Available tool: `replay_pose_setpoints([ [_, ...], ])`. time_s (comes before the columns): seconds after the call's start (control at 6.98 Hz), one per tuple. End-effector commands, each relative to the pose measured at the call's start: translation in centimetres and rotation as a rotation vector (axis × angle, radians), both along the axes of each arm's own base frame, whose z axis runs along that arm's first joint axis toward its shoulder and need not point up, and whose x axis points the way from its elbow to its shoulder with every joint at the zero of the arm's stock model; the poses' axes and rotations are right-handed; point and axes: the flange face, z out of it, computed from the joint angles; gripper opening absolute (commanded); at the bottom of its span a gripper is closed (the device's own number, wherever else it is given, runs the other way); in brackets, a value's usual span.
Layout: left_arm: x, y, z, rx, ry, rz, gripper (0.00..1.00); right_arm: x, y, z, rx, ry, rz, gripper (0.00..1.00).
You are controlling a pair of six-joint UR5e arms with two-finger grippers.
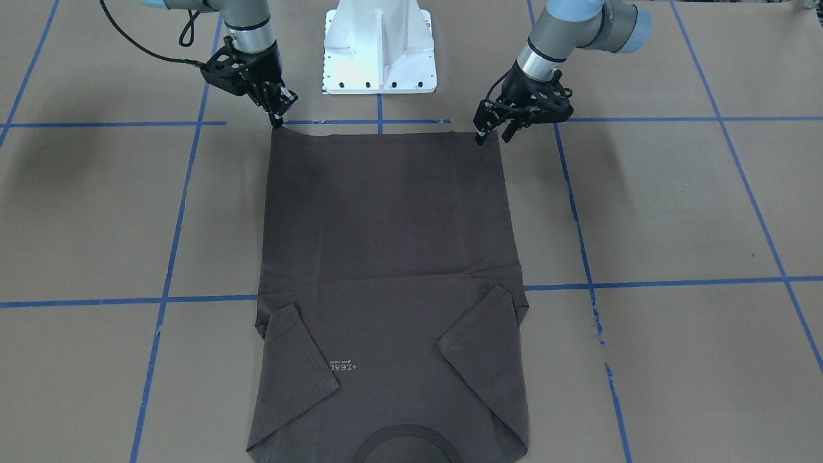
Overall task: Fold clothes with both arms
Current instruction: 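Move both grippers down to the shirt's hem corners nearest the robot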
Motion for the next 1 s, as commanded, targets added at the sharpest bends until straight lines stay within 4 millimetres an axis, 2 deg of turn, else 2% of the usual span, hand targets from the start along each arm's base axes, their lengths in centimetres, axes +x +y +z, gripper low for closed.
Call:
replay_pose_setpoints([
  [0.0,2.5,3.25,0.33,-0.04,-0.085,-0.008,0.69,0.28,0.04,0.15,-0.004,0.005,-0.002,0.0],
  [0.29,2.58,3.21,0.97,-0.041,-0.1,-0.011,0.67,0.4,0.06,0.51,-0.005,0.012,-0.002,0.0],
  [0.43,2.55,3.22,1.2,-0.042,-0.105,-0.011,0.63,0.44,0.07,0.45,-0.005,0.01,-0.002,0.0],
  [0.57,2.59,3.21,0.99,-0.042,-0.102,-0.011,0.45,0.59,0.1,0.18,-0.004,0.004,-0.002,0.0],
  [0.72,2.39,3.17,1.08,-0.042,-0.103,-0.012,0.0,0.63,0.11,0.11,-0.004,0.003,-0.002,0.0],
  [0.86,2.3,3.19,1.01,-0.038,-0.102,-0.01,0.0,0.62,0.09,0.27,-0.003,0.007,-0.001,0.0],
])
